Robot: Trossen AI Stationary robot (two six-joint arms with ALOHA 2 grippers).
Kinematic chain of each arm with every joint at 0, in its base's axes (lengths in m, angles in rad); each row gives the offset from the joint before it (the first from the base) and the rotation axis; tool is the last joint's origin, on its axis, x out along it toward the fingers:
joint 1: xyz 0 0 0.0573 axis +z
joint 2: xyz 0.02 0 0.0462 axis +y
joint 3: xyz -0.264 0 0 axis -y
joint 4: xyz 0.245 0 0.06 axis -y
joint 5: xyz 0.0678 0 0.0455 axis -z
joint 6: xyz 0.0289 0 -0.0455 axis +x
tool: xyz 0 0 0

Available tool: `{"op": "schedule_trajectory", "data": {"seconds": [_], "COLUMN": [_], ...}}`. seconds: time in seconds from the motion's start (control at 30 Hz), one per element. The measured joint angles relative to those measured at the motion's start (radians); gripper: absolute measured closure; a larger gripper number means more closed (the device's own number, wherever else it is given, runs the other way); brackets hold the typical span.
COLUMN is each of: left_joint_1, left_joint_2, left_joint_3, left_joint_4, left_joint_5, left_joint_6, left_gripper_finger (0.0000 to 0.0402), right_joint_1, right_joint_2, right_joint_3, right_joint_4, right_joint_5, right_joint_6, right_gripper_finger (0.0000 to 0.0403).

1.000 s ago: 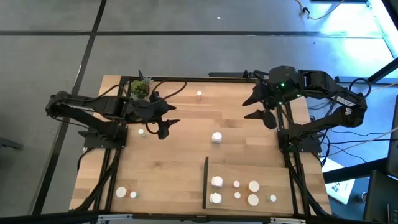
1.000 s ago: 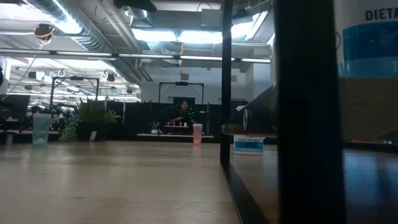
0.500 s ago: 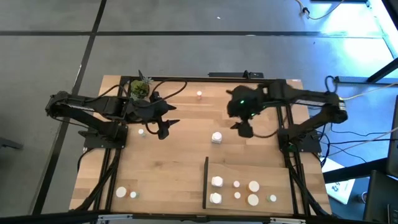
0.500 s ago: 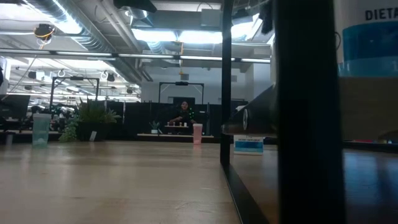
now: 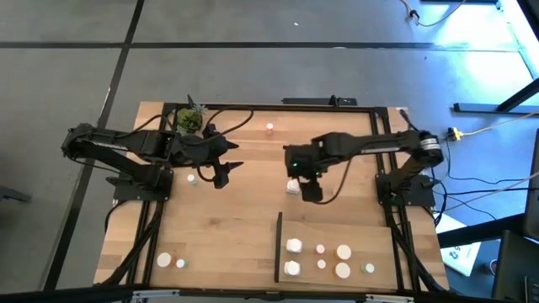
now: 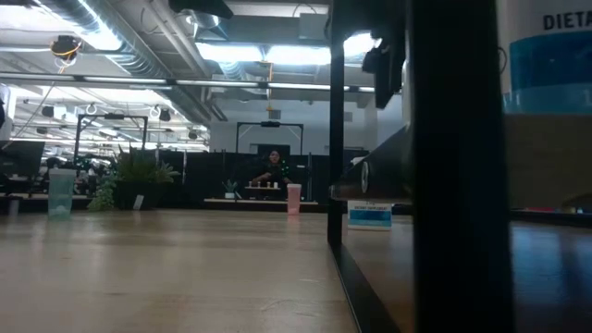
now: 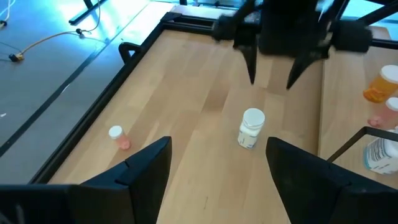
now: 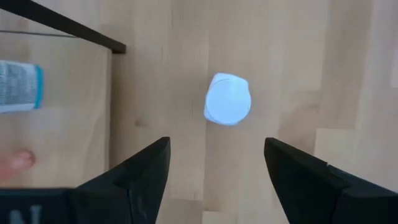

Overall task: Pick and place medicine bottles onto shelf by color
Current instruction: Put the top white pill bottle on the shelf

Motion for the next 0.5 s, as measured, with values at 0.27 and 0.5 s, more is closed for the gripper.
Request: {"op": "schedule_trajectory", "data": {"seconds": [0.27, 0.5], "left_joint_1": [0.000, 0.000], "left_joint_2": [0.000, 0.000], "left_joint_3": [0.000, 0.000], "left_joint_4": [0.000, 0.000], "left_joint_5": [0.000, 0.000], "left_joint_6": [0.000, 0.000], "left_gripper_finger": [0.0146, 0.0146], "right_joint_1": [-0.002, -0.014], "right_joint_2": [0.101, 0.141], "right_joint_3": [0.000, 0.000], "right_joint_4": [0.045, 0.077], "right_joint_5": [0.001, 0.001], "right_joint_6": [-0.001, -0.002], "right_gripper_finger": [0.0142, 0.0142]}}
